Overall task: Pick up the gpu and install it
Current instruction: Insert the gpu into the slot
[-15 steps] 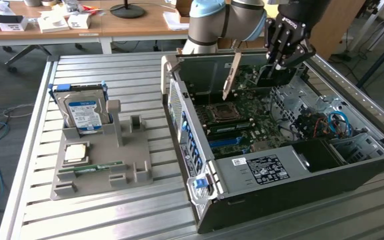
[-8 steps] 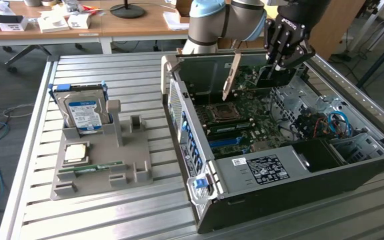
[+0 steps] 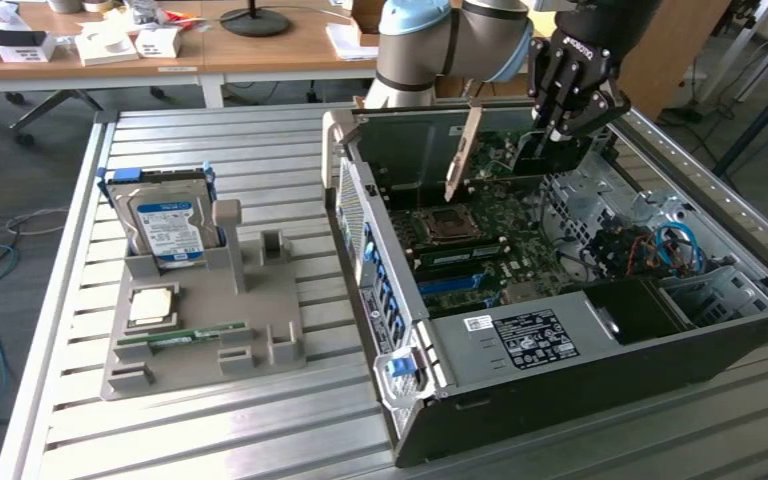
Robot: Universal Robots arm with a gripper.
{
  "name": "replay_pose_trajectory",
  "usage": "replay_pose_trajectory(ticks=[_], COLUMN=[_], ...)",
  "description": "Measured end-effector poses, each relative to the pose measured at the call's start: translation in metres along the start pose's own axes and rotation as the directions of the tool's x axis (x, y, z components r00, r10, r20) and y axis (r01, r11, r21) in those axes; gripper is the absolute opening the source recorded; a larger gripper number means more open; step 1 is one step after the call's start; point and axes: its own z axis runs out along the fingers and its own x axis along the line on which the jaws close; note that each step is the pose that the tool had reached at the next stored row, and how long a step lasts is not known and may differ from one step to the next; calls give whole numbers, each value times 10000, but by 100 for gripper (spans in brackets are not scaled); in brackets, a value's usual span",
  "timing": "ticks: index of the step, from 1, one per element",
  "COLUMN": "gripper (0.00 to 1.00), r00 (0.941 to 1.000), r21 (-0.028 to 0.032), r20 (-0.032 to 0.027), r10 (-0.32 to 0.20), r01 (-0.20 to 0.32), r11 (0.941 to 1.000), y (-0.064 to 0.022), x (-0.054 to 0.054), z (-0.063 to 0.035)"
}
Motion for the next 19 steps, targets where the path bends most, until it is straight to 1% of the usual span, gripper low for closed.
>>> replay_pose_trajectory(ticks=[3,9,13,19], gripper=[26,26,26,26], r00=[10000,10000,10000,10000], r21=[1,1,1,1], r20=[3,1,1,-1], r10=[0,0,0,0], r01=[0,0,0,0], r11=[10000,10000,10000,10000], y=[0,-2,-3,-3], x=[0,2,3,4], z=[21,123,168,174])
